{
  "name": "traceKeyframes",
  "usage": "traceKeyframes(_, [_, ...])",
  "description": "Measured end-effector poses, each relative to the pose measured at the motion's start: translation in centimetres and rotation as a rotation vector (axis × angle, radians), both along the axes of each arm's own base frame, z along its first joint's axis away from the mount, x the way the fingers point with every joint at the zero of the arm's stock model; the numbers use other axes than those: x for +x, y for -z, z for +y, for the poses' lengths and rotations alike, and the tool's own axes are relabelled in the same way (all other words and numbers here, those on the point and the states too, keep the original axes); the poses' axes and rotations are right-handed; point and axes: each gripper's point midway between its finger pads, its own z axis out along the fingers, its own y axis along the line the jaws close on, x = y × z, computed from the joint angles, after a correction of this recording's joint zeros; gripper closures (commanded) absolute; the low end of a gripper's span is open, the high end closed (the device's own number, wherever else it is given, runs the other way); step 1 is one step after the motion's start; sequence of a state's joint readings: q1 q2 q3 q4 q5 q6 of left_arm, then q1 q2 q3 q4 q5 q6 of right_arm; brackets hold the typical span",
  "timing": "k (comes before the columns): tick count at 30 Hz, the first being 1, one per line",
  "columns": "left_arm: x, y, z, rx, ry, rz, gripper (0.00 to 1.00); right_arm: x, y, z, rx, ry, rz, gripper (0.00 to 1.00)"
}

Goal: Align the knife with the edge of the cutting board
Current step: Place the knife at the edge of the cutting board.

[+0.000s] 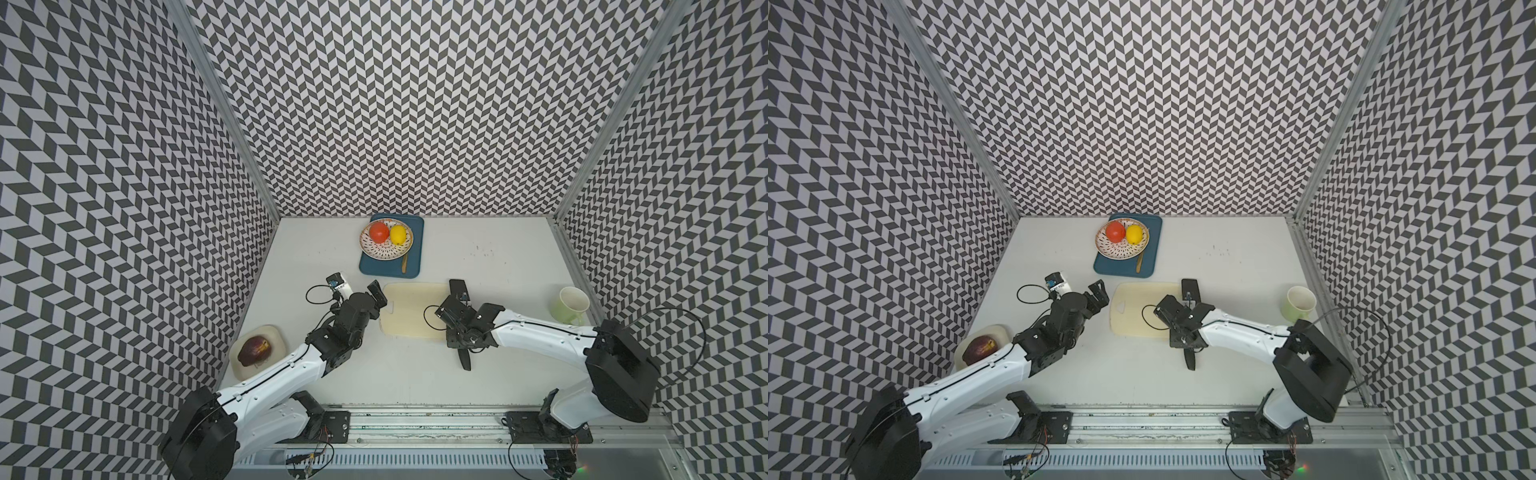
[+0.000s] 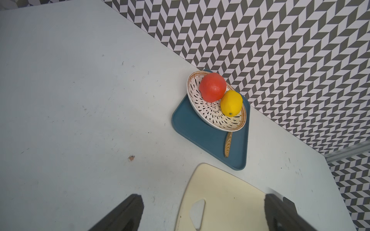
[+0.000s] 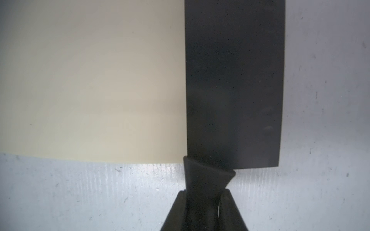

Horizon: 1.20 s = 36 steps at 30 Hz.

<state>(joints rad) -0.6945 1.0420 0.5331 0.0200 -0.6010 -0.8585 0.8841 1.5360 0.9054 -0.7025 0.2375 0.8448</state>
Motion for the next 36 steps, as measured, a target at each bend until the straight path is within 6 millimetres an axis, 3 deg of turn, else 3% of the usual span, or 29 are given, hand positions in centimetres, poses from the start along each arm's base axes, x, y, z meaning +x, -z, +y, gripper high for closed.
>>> traceKeyframes(10, [-0.1, -0.3, -0.1, -0.008, 0.001, -0.008, 0.00, -1.2, 0.1, 1.1, 0.016, 0.025, -0.007, 0.77])
traceKeyframes(18, [-0.1, -0.3, -0.1, -0.007, 0.001, -0.008, 0.00, -1.6, 1.3, 0.8, 0.011, 0.036, 0.001, 0.77])
traceKeyframes(36, [-0.1, -0.1, 0.0, -0.002, -0.002, -0.004, 0.00, -1.5, 2.7, 1.4, -0.021, 0.016, -0.005, 0.76])
